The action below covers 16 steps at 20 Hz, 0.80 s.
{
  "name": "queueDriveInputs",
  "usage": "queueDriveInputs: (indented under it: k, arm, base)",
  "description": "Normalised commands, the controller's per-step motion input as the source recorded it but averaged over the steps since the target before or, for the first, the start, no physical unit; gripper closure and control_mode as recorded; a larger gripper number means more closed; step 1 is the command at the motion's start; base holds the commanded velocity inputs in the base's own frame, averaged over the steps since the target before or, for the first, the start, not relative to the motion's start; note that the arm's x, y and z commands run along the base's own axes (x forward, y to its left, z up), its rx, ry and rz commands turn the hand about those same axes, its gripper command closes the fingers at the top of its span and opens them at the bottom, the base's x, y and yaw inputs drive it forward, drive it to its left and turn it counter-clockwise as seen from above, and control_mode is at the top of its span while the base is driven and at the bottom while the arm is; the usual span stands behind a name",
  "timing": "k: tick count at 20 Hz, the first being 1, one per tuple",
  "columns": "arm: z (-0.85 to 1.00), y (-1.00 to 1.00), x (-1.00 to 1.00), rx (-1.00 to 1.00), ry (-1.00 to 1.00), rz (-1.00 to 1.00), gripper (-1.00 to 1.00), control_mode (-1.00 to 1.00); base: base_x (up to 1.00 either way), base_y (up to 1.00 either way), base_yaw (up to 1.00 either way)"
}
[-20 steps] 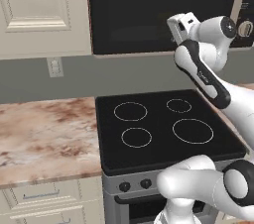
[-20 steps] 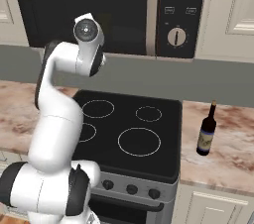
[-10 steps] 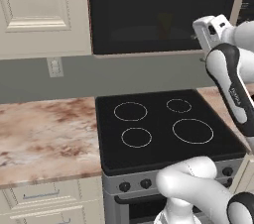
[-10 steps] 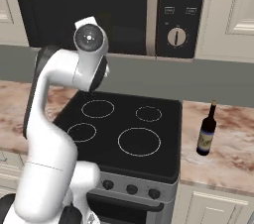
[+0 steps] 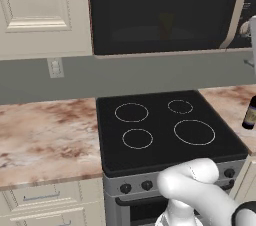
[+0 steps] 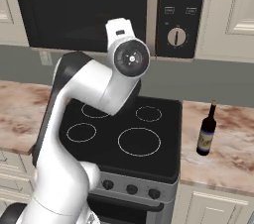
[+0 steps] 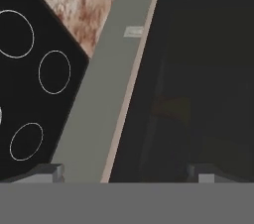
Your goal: Place the microwavable item in the microwave. Then, close the microwave door and press the start button.
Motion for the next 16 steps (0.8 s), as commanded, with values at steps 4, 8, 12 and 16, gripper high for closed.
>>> queueDriveInputs:
  k: [4,8,12,16]
  arm:
    - [0.43,-0.78,-0.18,0.13,-0.01,0.00,-1.00,-1.00]
    - [0.46,-0.40,0.08,0.09,-0.01,0.00,-1.00,-1.00]
    - [0.11,-0.07,0.39,0.06,0.00,0.00,-1.00,-1.00]
    - [-0.01,0.00,0.37,0.03,0.00,0.00,-1.00,-1.00]
  base:
    - [0.00,0.00,0.00]
    - [0.00,0.00,0.00]
    - [0.00,0.00,0.00]
    - [0.00,0.00,0.00]
